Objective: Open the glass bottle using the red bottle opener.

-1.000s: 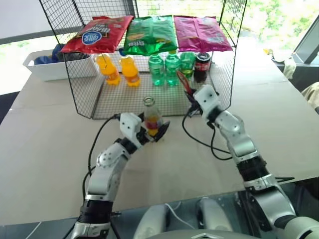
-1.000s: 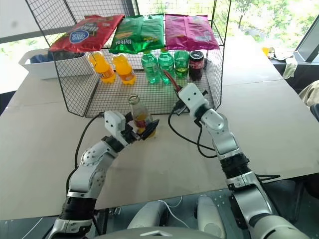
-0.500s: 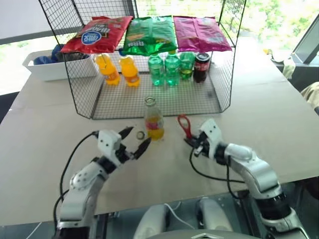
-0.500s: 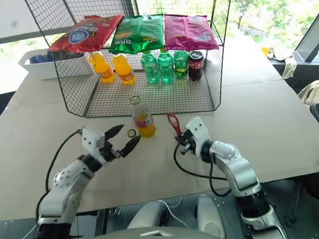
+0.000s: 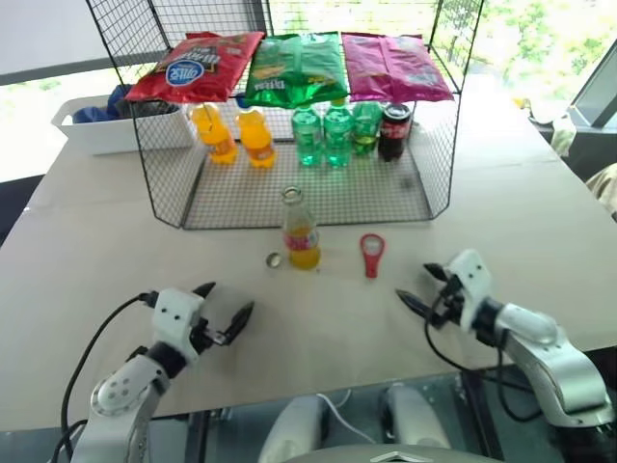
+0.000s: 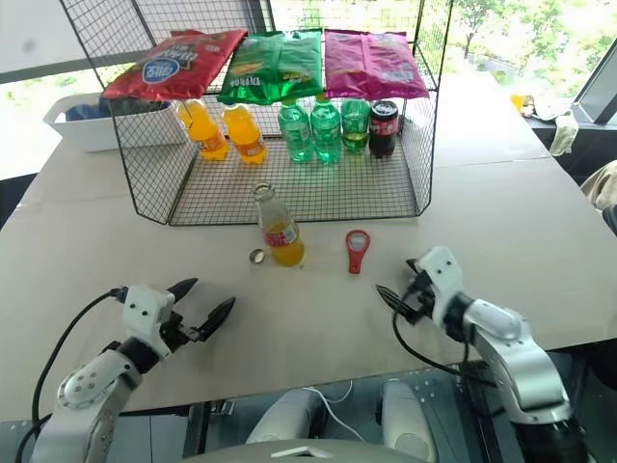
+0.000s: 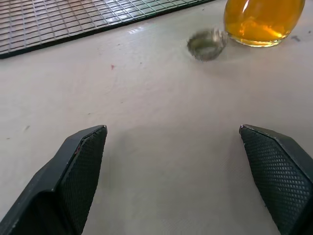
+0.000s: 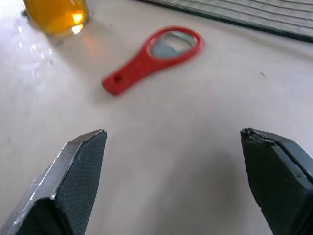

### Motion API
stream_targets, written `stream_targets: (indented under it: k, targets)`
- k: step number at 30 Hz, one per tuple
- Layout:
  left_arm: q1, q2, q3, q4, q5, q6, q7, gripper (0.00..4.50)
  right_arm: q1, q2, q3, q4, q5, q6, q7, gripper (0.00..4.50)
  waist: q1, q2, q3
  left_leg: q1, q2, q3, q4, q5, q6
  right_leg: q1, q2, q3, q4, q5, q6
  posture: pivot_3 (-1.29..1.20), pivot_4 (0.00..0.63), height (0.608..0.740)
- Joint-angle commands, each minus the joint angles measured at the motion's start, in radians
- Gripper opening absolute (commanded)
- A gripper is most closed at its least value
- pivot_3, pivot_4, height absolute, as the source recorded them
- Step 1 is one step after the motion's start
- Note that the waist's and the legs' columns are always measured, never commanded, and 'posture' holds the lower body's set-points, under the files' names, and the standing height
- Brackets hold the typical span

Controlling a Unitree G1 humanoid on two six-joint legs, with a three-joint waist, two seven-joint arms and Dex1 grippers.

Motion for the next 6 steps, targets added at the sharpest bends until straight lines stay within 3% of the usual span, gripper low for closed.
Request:
stream_targets:
  k: [1, 6]
  targets:
    - [0.024, 0.024, 0.047, -0.003, 0.01, -0.032, -0.009, 4.5, 0.052, -0.041, -0.082, 0.018, 0.007, -0.181, 0.075, 4.41, -0.004, -0.001, 0.0, 0.001, 0.0, 0.0, 0.0, 0.0, 0.0, 0.001, 0.0, 0.0, 0.0, 0.0, 0.0, 0.0, 0.15, 0.74]
    - [0.049, 0.036, 0.066, 0.041, -0.012, -0.059, -0.054, 4.5, 0.118, -0.09, -0.154, 0.082, 0.042, -0.297, 0.161, 4.41, -0.002, 0.0, 0.001, 0.005, 0.001, 0.0, 0.0, -0.002, 0.004, 0.006, 0.0, -0.001, -0.001, 0.0, 0.0, 0.0, 0.15, 0.74]
